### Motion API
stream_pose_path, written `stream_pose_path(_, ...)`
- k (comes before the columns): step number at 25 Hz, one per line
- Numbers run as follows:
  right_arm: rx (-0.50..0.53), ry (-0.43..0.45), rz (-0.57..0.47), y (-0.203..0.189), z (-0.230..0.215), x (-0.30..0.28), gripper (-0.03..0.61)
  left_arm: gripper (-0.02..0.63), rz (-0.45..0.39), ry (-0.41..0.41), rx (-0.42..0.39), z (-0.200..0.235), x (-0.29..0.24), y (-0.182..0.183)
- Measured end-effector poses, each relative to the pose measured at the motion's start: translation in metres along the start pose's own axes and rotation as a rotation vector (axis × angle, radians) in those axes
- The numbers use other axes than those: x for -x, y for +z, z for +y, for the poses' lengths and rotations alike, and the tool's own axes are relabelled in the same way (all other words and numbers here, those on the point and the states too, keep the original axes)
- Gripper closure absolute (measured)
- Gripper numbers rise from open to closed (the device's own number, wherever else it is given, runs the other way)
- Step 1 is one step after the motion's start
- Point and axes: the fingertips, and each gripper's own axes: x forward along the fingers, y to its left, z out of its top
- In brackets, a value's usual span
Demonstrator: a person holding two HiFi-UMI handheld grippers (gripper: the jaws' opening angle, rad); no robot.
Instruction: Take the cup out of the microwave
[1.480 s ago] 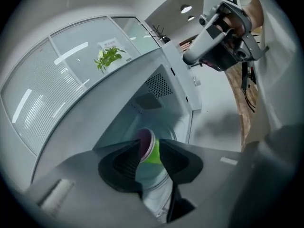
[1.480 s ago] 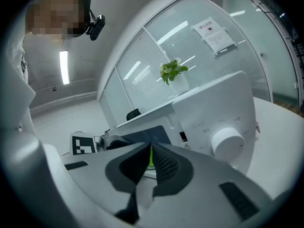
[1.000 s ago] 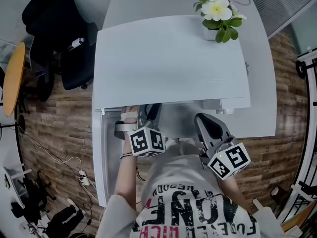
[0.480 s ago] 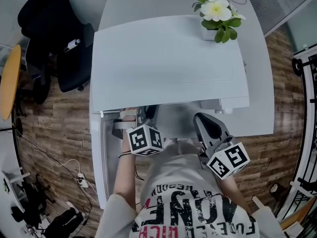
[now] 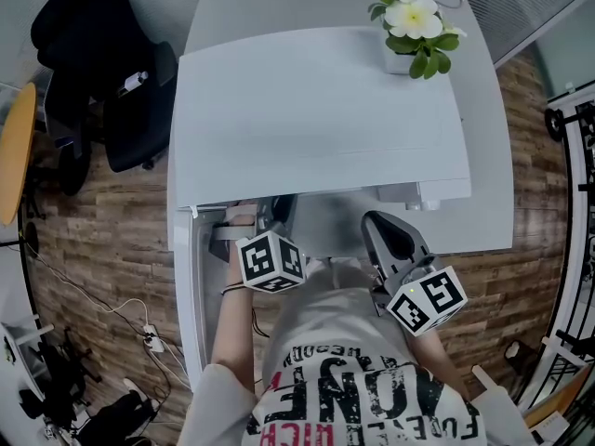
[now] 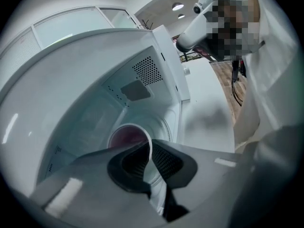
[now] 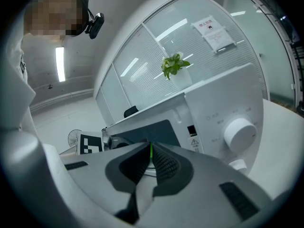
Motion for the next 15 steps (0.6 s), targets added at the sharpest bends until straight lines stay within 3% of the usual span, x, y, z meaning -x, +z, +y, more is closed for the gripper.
stream_pose_path(15,0.012,-0.029,-0.015,-0.007,0.016,-0.005,0.557,0.583,-0.077,0.012,-0.005,0.004,0.023,0.009)
